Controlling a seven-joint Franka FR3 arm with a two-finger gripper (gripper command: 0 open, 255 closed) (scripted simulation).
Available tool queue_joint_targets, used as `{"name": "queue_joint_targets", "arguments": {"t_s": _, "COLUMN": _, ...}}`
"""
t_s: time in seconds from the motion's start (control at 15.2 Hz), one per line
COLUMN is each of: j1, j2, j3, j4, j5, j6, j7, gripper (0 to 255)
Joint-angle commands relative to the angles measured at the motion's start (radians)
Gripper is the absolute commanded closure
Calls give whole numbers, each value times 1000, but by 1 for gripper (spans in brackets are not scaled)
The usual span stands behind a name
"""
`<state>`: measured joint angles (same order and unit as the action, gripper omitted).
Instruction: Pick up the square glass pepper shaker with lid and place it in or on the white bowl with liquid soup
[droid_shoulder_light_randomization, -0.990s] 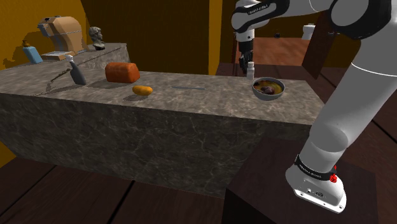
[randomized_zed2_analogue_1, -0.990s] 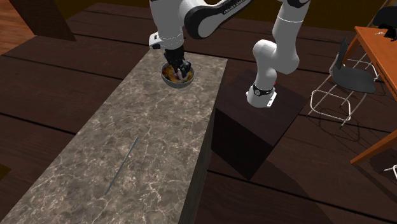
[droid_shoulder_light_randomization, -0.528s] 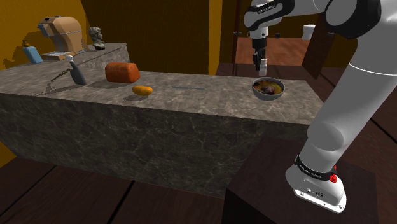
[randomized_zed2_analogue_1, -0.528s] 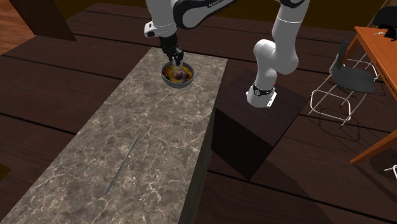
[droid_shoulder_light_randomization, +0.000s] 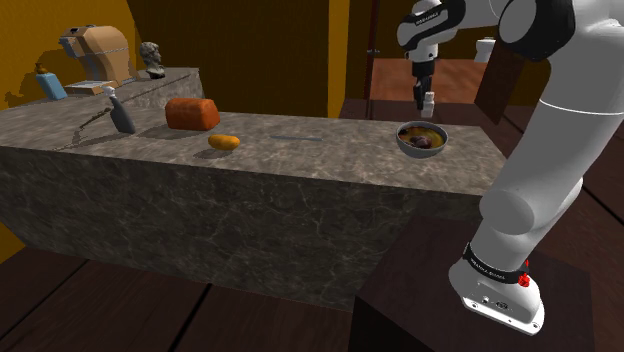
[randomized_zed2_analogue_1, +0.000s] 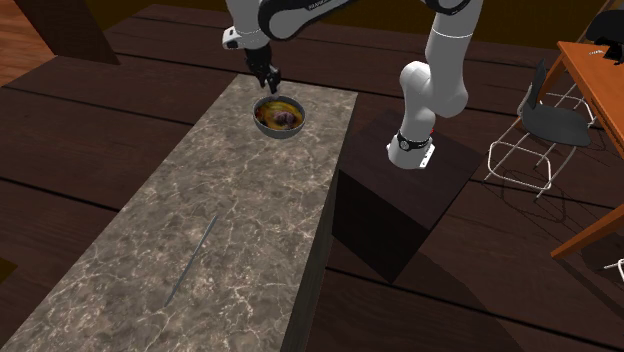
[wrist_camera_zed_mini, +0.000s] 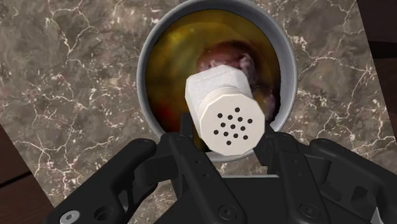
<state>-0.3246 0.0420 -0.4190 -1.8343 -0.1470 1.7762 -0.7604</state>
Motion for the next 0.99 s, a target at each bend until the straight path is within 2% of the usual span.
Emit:
{"name": "queue_joint_targets", "arguments": {"t_s": 0.0, "j1": -2, "j2": 3, "j3": -2, "j4": -22, "j5": 0, "j6": 26, "j7": -1, "gripper": 255}}
{"name": "queue_joint_targets", "arguments": {"t_s": 0.66, "j1": -6, "j2": 35, "j3": -4, "j4": -122, "j5": 8, "j6": 155, "j7": 8, "gripper": 255}}
{"name": "queue_joint_targets", "arguments": {"t_s": 0.92, "j1": -6, "j2": 35, "j3": -4, "j4": -122, "j5": 8, "j6": 155, "j7": 8, "gripper": 255}}
